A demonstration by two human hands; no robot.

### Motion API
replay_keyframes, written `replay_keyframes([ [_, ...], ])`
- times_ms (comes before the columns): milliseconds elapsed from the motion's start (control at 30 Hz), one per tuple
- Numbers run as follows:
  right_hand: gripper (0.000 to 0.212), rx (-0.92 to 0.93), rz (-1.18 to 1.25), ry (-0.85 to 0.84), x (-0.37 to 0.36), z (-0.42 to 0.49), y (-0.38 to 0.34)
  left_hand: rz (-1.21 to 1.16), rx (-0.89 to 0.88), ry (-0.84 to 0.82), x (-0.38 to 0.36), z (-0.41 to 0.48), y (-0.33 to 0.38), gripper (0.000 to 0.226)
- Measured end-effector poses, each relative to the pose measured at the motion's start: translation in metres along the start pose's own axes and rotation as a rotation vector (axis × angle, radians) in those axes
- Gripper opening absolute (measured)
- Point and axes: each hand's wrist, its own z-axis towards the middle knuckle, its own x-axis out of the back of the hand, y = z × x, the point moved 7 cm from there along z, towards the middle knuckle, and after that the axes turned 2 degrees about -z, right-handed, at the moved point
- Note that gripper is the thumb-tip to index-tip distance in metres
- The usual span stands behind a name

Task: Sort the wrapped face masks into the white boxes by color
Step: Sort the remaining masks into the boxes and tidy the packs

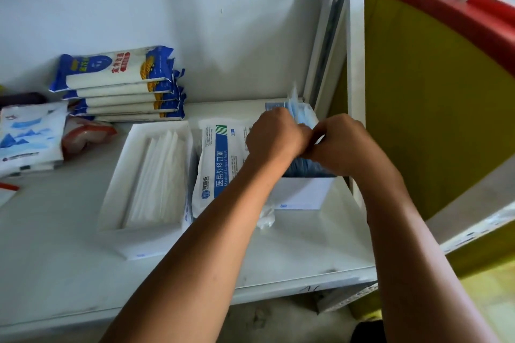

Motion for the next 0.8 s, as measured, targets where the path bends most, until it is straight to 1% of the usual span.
replay_keyframes([
  [33, 0.012, 0.001, 0.013, -0.005, 0.0, -0.001, 0.001, 0.033, 0.002, 0.001, 0.0, 0.0, 0.003, 0.029],
  [67, 0.01, 0.007, 0.027, -0.003, 0.001, -0.001, 0.001, 0.048, 0.005, 0.017, 0.002, 0.001, 0.004, 0.027],
  [167, 0.012, -0.001, 0.057, 0.0, 0.003, -0.001, 0.004, 0.072, 0.027, 0.065, 0.01, 0.005, 0.007, 0.033],
  [233, 0.01, -0.038, 0.047, -0.023, 0.003, 0.002, 0.007, 0.106, 0.055, 0.037, 0.012, 0.01, 0.009, 0.033],
  [367, 0.01, -0.096, 0.046, -0.044, -0.005, 0.005, 0.01, 0.202, 0.062, -0.053, 0.01, 0.018, 0.014, 0.012],
  [400, 0.012, -0.105, 0.055, -0.028, -0.006, 0.004, 0.01, 0.209, 0.052, -0.057, 0.008, 0.02, 0.016, 0.013],
  [467, 0.015, -0.11, 0.08, 0.016, -0.009, 0.003, 0.009, 0.194, 0.021, -0.026, 0.006, 0.022, 0.017, 0.022],
  [533, 0.014, -0.1, 0.107, 0.047, -0.009, 0.002, 0.007, 0.156, -0.022, 0.046, 0.009, 0.022, 0.018, 0.026],
  [700, 0.011, -0.093, 0.116, 0.066, -0.004, 0.002, 0.008, 0.123, -0.097, 0.151, 0.022, 0.021, 0.018, 0.015],
  [800, 0.012, -0.097, 0.13, 0.07, -0.002, 0.001, 0.009, 0.18, -0.112, 0.196, 0.033, 0.02, 0.022, 0.018],
])
